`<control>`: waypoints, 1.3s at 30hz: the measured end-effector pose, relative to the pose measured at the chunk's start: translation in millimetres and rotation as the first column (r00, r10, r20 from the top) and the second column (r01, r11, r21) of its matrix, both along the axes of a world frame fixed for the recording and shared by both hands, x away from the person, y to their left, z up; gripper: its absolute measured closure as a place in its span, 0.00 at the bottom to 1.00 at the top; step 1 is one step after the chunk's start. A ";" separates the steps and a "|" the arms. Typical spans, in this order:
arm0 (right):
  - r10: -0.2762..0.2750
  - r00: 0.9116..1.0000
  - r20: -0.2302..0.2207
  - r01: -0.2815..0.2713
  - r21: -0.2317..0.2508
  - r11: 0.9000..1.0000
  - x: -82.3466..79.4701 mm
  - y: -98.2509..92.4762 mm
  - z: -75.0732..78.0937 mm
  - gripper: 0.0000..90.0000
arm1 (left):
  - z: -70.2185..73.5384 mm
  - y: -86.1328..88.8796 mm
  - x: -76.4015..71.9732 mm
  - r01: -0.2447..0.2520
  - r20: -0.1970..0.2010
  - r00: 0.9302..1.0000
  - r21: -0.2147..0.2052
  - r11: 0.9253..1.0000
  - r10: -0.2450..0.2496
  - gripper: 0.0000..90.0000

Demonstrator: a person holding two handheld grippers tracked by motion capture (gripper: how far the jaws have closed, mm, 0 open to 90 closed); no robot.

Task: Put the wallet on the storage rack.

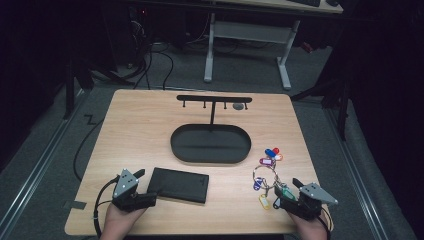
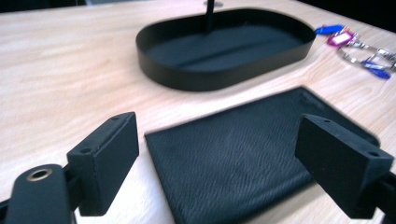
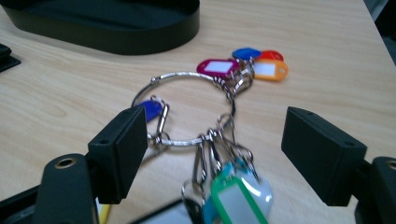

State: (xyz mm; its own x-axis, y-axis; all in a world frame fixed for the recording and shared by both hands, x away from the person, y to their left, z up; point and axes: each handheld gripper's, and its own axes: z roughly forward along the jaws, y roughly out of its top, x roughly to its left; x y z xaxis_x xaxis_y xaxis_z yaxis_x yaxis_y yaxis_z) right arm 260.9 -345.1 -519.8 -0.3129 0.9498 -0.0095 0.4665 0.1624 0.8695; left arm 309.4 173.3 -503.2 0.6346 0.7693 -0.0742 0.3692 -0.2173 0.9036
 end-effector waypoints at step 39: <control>-0.018 1.000 0.026 0.018 0.020 1.000 2.5 -5.4 5.8 0.26 | -4.7 -52.6 -30.1 0.159 0.036 0.985 0.191 0.969 -0.169 0.77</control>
